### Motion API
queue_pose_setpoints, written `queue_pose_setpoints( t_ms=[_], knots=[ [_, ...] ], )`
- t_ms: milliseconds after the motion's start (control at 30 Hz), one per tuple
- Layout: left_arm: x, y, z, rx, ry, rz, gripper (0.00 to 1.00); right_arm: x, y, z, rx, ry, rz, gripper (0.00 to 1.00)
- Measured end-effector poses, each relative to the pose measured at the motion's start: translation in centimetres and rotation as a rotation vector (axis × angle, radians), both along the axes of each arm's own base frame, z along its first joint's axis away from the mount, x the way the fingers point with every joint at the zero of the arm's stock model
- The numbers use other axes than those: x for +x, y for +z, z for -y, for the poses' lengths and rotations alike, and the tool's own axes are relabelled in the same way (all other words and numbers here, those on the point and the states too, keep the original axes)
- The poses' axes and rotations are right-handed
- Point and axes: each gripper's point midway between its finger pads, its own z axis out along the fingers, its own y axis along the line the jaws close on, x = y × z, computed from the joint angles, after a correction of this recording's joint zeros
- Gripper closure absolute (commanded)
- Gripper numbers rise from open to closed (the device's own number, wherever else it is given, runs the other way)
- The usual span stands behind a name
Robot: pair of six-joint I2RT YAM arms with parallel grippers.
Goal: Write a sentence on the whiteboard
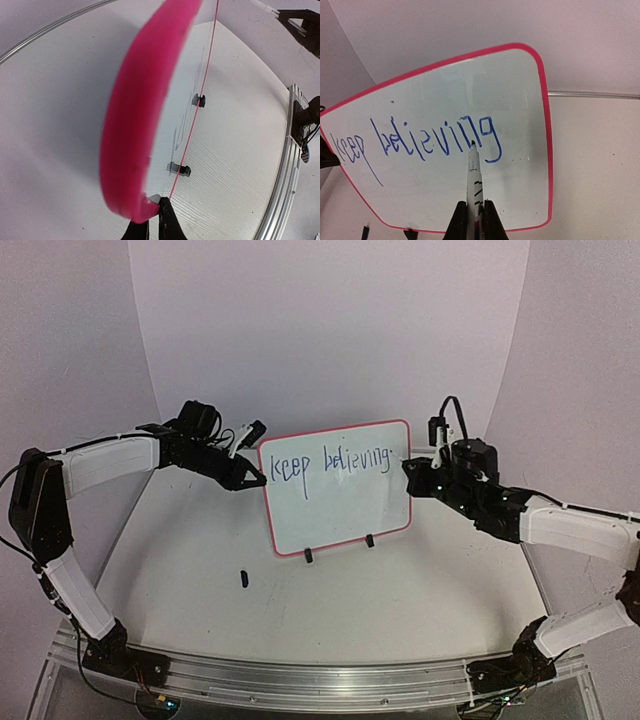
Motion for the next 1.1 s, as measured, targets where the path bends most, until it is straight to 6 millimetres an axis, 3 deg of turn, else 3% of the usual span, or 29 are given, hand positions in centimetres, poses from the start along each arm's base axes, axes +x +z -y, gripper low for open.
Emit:
queue_pose_setpoints(
  t_ms=[167,267,633,833,1100],
  knots=[
    [0.0,0.0,0.0,0.0,0.0,0.0,1.0,-1.8,4.3,1.1,0.081,0.013,0.1,1.0],
    [0.0,0.0,0.0,0.0,0.0,0.0,1.0,-2.5,5.0,1.6,0.094,0.015,0.119,1.0],
    [-0.1,0.1,0.3,0.003,-0.004,0.005,1.0,-3.1,3.3,1.3,0.065,0.051,0.06,1.0],
    [-0.2,0.1,0.4,0.003,-0.006,0.006,1.0,-3.4,1.3,0.5,0.041,0.089,-0.005,1.0],
    [-0.2,0.1,0.5,0.005,-0.007,0.009,1.0,-4.6,1.1,-2.1,0.035,0.166,-0.032,1.0]
  ],
)
